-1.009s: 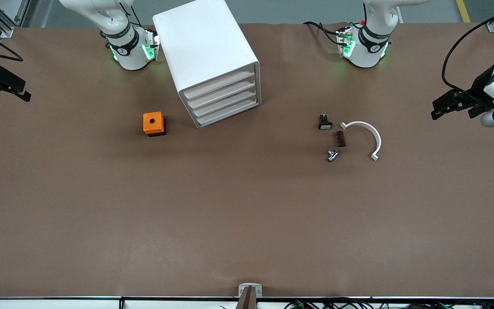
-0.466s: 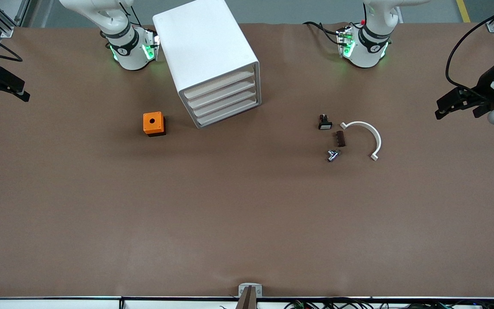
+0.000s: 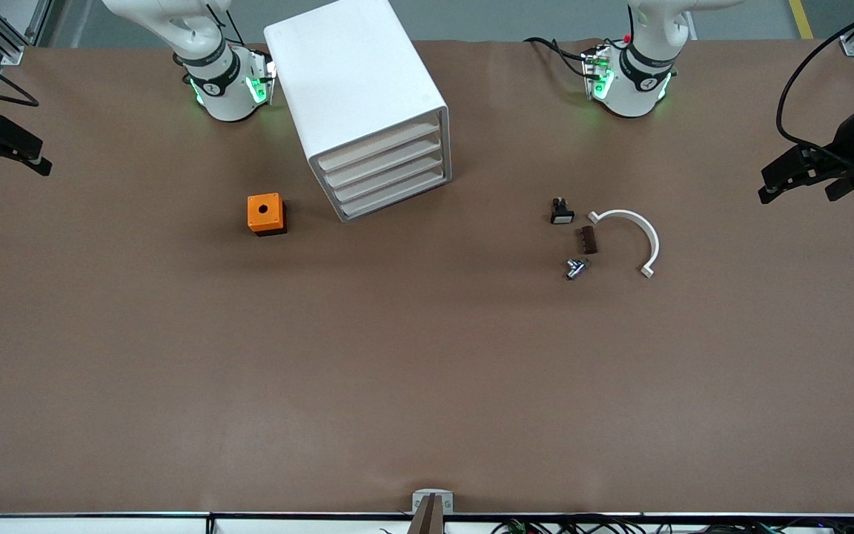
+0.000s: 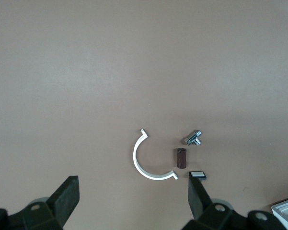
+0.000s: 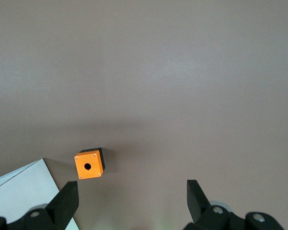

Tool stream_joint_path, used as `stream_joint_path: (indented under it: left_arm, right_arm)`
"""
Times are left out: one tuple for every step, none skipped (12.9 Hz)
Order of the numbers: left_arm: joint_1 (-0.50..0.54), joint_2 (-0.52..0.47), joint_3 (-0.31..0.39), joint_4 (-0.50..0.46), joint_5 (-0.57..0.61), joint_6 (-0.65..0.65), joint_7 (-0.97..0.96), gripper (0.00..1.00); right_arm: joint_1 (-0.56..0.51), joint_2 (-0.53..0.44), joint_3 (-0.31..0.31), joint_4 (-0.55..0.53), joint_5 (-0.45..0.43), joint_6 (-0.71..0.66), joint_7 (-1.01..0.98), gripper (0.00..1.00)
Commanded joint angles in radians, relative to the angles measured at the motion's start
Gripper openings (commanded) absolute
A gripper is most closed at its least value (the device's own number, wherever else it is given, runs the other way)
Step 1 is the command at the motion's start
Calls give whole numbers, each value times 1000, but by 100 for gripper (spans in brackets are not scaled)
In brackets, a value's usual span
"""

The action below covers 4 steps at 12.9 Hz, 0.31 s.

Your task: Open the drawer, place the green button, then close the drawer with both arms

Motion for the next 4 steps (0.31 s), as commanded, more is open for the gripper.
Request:
stream_joint_path:
  left_arm:
    - [3,3,-6,18,5,-20,-4,100]
    - [1,3,-6,18,5,-20,-4,100]
    - [1,3,-6,18,5,-22,-4,100]
    - [3,4,-6,19,5,-28,-6,100]
  right_arm:
    - [1,-25,0,-21,-13,4,11,100]
    - [1,-25,0,-21,-13,6,11,100]
    - [1,-25,0,-21,-13,4,12,100]
    - [1,-25,0,-21,-13,6,12,100]
